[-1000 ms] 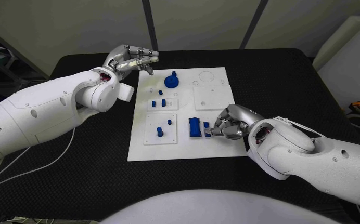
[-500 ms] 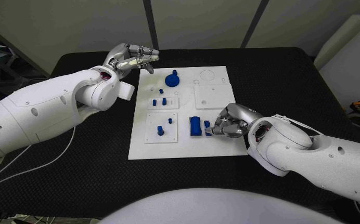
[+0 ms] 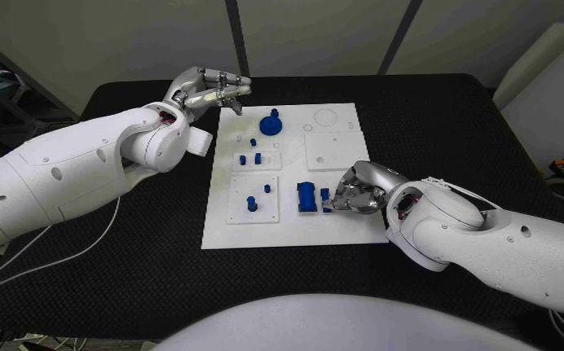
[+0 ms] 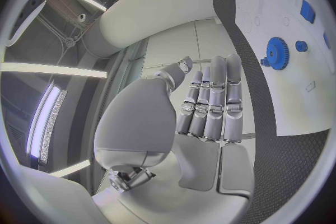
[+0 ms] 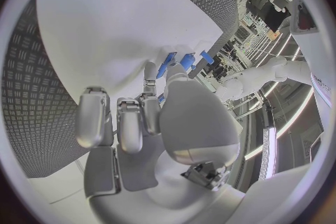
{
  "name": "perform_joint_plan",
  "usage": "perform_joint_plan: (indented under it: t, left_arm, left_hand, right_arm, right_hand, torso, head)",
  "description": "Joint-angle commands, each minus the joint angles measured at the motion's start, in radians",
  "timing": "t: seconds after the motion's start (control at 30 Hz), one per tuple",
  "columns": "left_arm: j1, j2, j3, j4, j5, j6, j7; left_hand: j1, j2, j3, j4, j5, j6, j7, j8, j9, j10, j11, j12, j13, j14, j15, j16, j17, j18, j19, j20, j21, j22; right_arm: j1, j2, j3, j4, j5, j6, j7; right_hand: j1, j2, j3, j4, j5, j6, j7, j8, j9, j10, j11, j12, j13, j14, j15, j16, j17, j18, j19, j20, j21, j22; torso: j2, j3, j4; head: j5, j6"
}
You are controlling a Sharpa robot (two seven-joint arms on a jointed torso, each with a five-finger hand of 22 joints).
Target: Assemble the parts on the task board
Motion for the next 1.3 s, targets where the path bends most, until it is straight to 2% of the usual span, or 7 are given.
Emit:
perform_joint_plan:
  t: [0.03,0.37,0.6,0.67,0.77,1.03,1.3]
  left_arm:
    - [0.001,0.0,0.001,0.0,0.001,0.008,0.007]
    - [0.0,0.002,0.001,0.001,0.027,-0.003,0.026]
    - [-0.001,0.021,-0.013,-0.025,0.125,-0.011,0.083]
    - [-0.001,0.032,-0.019,-0.043,0.156,-0.015,0.106]
    - [-0.003,0.048,-0.024,-0.072,0.196,-0.023,0.134]
    - [-0.008,0.11,-0.028,-0.164,0.287,-0.055,0.199]
    - [-0.02,0.166,-0.028,-0.239,0.329,-0.099,0.234]
  left_hand:
    - [0.0,0.009,-0.005,-0.001,0.0,0.007,-0.001,0.004,0.0,-0.008,-0.001,0.006,0.0,-0.004,0.0,-0.004,-0.001,-0.017,0.001,0.004,-0.005,-0.002]
    - [-0.004,0.008,-0.008,0.001,-0.001,0.006,-0.001,0.004,0.0,-0.008,-0.001,0.008,0.0,-0.005,0.001,-0.004,-0.002,-0.018,0.001,0.004,-0.006,-0.002]
    - [-0.016,0.007,-0.014,0.01,0.0,0.008,-0.005,0.006,0.0,0.014,-0.003,0.032,0.0,-0.068,0.007,-0.066,-0.033,-0.02,-0.05,0.011,-0.051,-0.025]
    - [-0.025,0.008,-0.013,0.017,0.0,0.013,-0.006,0.008,0.0,0.037,-0.004,0.042,0.0,-0.12,0.018,-0.142,-0.068,-0.024,-0.101,0.021,-0.098,-0.052]
    - [-0.037,0.007,-0.014,0.029,0.0,0.019,-0.008,0.009,0.0,0.071,-0.005,0.036,-0.002,-0.146,0.032,-0.254,-0.117,-0.026,-0.17,0.039,-0.176,-0.104]
    - [-0.039,-0.001,-0.07,0.056,-0.002,-0.018,-0.011,-0.01,-0.002,0.099,0.02,-0.115,-0.002,-0.102,0.075,-0.624,-0.23,-0.017,-0.283,0.113,-0.415,-0.325]
    - [-0.023,0.026,-0.148,0.065,0.0,-0.035,-0.032,-0.011,-0.002,0.06,0.058,-0.199,-0.002,-0.13,0.115,-0.78,-0.236,-0.015,-0.33,0.142,-0.488,-0.426]
  right_arm:
    - [0.0,-0.006,0.0,0.01,-0.003,-0.043,0.041]
    - [0.005,-0.049,0.0,0.013,0.204,-0.23,0.375]
    - [0.048,-0.002,0.001,-0.148,0.64,-0.214,0.698]
    - [0.066,0.036,0.001,-0.226,0.788,-0.192,0.779]
    - [0.083,0.085,0.002,-0.323,0.928,-0.157,0.856]
    - [0.1,0.207,0.052,-0.555,1.098,-0.08,0.969]
    - [0.102,0.289,0.073,-0.693,1.144,-0.027,1.006]
  right_hand:
    - [-0.001,0.002,-0.01,0.004,-0.002,-0.007,0.001,0.003,0.001,0.02,-0.002,0.0,0.125,0.104,-0.005,0.005,0.263,-0.01,0.002,0.004,-0.003,0.012]
    - [0.016,0.01,-0.039,0.019,0.044,-0.094,0.039,-0.052,-0.022,-0.045,0.029,-0.124,0.046,0.079,0.019,-0.051,0.164,0.02,-0.087,0.022,-0.106,-0.123]
    - [0.148,0.05,-0.013,-0.032,0.028,-0.132,0.066,-0.109,-0.051,-0.167,0.052,-0.349,-0.105,0.036,0.038,-0.167,0.005,0.062,-0.21,0.043,-0.272,-0.319]
    - [0.201,0.067,0.009,-0.049,-0.009,-0.136,0.074,-0.13,-0.064,-0.358,0.061,-0.69,-0.337,-0.043,0.047,-0.342,-0.202,0.105,-0.368,0.051,-0.475,-0.546]
    - [0.246,0.074,0.031,-0.047,-0.038,-0.157,0.096,-0.165,-0.092,-0.429,0.085,-0.866,-0.49,-0.244,0.07,-0.747,-0.601,0.108,-0.46,0.072,-0.611,-0.641]
    - [0.306,0.054,0.094,0.005,-0.06,-0.146,0.13,-0.266,-0.183,-0.406,0.164,-1.196,-0.949,-0.428,0.183,-1.263,-0.92,0.105,-0.614,0.175,-0.975,-0.878]
    - [0.26,0.056,0.147,-0.031,-0.057,-0.135,0.14,-0.315,-0.278,-0.381,0.181,-1.299,-1.197,-0.401,0.21,-1.484,-1.133,0.115,-0.56,0.232,-1.184,-1.049]
  torso:
    - [-0.001,0.0,-0.0022]
    - [-0.005,-0.0046,0.0007]
    - [-0.029,-0.0127,-0.0049]
    - [-0.04,-0.0152,-0.0091]
    - [-0.05,-0.0171,-0.0147]
    - [-0.079,-0.0179,-0.0162]
    - [-0.099,-0.0128,-0.0184]
  head:
    - [-0.001,0.002]
    - [-0.011,0.028]
    - [-0.016,0.074]
    - [-0.018,0.091]
    - [-0.018,0.119]
    - [-0.021,0.18]
    - [-0.011,0.208]
